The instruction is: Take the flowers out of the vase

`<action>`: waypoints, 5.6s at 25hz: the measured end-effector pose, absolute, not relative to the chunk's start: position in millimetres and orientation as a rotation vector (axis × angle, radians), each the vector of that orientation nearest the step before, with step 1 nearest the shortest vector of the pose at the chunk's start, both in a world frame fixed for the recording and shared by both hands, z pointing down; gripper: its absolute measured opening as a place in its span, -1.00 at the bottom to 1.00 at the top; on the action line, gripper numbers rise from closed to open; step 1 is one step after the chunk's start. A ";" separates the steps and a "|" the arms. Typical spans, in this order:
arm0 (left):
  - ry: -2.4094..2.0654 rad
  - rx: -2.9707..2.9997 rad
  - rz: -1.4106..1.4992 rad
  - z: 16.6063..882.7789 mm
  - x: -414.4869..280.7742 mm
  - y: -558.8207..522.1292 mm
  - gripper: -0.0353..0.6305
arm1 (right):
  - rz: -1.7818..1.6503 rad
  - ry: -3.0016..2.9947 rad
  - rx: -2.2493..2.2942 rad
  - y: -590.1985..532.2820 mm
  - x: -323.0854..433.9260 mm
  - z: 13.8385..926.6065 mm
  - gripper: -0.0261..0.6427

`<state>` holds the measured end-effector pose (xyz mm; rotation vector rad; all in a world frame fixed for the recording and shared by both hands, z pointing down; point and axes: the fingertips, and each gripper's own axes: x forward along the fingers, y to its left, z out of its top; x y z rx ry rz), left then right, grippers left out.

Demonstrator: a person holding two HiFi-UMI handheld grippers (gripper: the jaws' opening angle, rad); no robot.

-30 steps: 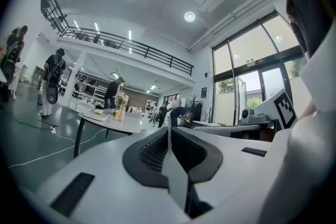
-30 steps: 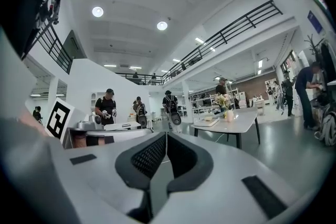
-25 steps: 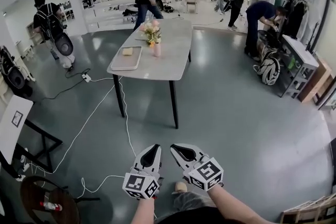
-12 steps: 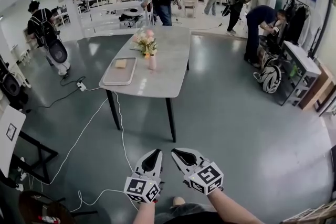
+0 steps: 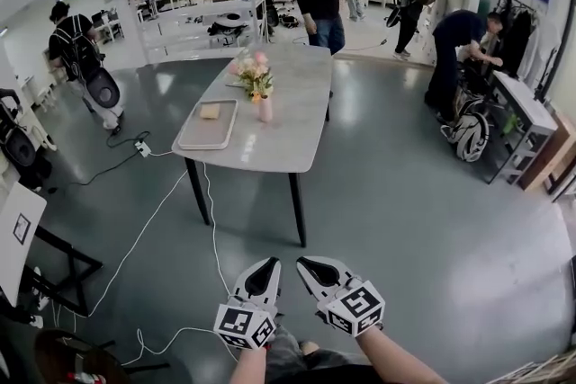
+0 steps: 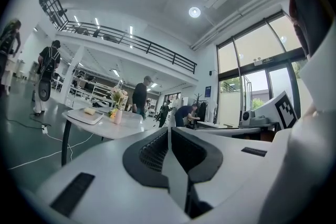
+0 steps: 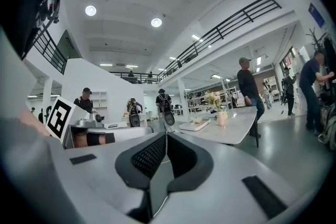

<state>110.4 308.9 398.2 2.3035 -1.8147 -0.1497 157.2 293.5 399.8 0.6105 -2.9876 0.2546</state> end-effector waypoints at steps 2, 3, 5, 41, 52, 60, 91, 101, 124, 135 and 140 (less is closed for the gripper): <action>-1.826 2.304 -0.153 395.9 106.6 302.8 -0.80 | 0.250 -2.995 0.602 287.5 152.7 397.9 -0.85; -1.831 2.305 -0.151 395.2 104.2 299.3 -0.80 | 0.249 -2.996 0.600 283.8 150.0 397.6 -0.85; -1.836 2.310 -0.142 395.0 98.3 291.4 -0.80 | 0.249 -2.997 0.600 275.7 142.8 398.1 -0.85; -1.604 2.418 -0.043 414.2 -53.6 48.8 -0.80 | 0.333 -2.904 0.736 49.4 -29.2 424.4 -0.85; -1.571 2.422 -0.044 423.8 -97.4 7.8 -0.80 | 0.331 -2.895 0.760 12.1 -73.6 427.9 -0.85; -1.518 2.455 -0.094 425.5 -98.4 -24.5 -0.80 | 0.305 -2.892 0.824 -16.8 -73.6 427.1 -0.85; -1.936 2.187 -0.169 468.1 -139.5 -187.4 -0.80 | 0.192 -2.934 0.669 -203.6 -105.4 454.1 -0.85; -2.066 2.161 -0.130 469.9 -141.2 -218.9 -0.80 | 0.103 -3.006 0.632 -238.3 -126.6 447.4 -0.85; -2.194 2.103 -0.158 478.9 -181.4 -246.2 -0.80 | -0.029 -2.955 0.888 -282.7 -141.0 450.4 -0.82; -2.203 2.125 -0.188 473.8 -177.6 -245.2 -0.80 | -0.036 -2.887 0.960 -297.1 -154.6 452.1 -0.49; -2.201 2.113 -0.186 480.2 -179.0 -240.9 -0.80 | -0.076 -2.814 0.989 -304.2 -163.0 458.2 -0.49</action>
